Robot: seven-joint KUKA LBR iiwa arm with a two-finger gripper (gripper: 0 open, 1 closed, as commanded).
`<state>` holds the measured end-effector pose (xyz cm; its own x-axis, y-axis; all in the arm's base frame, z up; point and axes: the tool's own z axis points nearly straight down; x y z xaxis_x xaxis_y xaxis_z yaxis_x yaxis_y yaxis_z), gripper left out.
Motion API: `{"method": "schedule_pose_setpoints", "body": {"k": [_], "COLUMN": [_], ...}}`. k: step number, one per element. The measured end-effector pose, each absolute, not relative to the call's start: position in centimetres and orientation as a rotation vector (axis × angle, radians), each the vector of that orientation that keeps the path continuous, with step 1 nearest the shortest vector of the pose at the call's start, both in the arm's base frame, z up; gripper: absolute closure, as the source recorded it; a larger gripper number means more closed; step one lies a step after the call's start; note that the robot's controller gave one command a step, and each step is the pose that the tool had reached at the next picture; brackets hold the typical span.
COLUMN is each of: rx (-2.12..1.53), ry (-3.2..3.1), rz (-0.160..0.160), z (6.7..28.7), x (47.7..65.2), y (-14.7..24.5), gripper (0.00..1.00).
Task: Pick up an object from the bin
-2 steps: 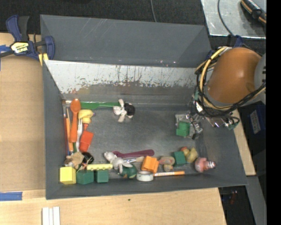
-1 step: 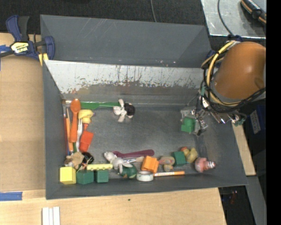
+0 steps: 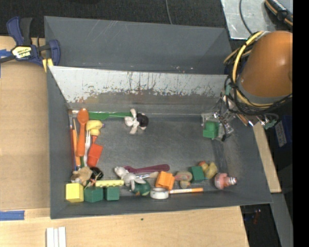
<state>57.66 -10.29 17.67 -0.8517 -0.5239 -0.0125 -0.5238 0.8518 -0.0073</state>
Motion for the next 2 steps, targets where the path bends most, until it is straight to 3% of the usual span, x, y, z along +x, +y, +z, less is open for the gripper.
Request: {"method": "schedule_pose_setpoints", "body": {"k": [1, 2], "rx": [-0.876, -0.859], "ry": [2.995, 3.002], "rz": [-0.015, -0.01], "z": [18.6, 22.9], "x": [60.8, 62.3], "y": [-11.4, -12.5], "gripper": [1.0, 1.0]}}
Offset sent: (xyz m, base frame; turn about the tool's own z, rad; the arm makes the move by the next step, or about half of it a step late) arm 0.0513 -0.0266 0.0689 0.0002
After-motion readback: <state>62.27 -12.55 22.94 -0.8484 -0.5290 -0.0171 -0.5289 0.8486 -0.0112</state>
